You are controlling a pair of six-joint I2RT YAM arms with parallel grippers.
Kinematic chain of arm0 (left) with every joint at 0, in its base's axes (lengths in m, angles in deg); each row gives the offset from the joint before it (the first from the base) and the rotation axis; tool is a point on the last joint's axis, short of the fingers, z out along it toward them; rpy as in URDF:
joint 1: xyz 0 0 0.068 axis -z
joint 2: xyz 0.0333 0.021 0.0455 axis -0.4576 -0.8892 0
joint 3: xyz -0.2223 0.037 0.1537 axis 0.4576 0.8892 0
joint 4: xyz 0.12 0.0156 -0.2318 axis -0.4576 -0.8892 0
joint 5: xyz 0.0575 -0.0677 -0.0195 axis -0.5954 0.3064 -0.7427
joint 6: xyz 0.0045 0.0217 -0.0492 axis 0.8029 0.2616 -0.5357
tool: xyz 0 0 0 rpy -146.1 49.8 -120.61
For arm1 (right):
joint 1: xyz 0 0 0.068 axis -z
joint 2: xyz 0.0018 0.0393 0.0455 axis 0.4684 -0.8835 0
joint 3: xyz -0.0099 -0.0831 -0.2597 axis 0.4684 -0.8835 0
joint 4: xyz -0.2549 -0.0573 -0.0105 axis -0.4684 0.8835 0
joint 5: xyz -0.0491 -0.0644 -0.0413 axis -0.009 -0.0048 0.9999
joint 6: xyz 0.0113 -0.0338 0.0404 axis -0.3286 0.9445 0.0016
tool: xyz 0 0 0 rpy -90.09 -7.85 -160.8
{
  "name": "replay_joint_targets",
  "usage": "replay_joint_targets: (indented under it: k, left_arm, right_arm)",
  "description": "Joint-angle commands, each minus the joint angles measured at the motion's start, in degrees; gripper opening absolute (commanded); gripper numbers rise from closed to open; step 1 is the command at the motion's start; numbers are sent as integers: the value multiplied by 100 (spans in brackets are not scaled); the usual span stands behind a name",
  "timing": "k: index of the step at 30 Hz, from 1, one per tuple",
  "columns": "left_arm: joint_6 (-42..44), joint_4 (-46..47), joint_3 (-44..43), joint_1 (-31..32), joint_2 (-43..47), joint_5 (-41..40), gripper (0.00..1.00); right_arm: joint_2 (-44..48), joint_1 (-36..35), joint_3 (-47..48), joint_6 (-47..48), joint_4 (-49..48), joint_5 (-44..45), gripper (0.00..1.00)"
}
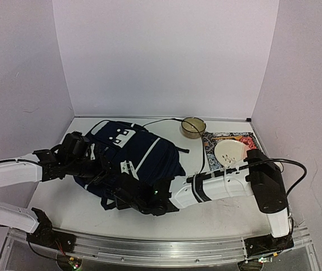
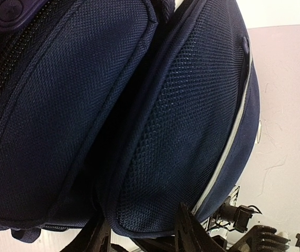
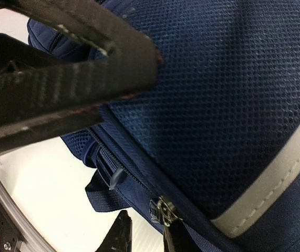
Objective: Pack the student bag
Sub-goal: Adjust the largest pocket of the bag at the center of the board.
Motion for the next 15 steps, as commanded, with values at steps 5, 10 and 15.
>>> replay_joint_targets:
  k: [5,10,15]
  left_arm:
    - [-60,442,-48,-9,-141,118,43]
    - [181,503,-79,-35,-335,-85,45]
    - [314,624,-113,-128,-593,-142,43]
  right_arm:
    - [137,139,91,129,-200,361,0]
    - [549,140,-243,370,-75,-29,0]
    - [912,140,-534,475,100,-420,0]
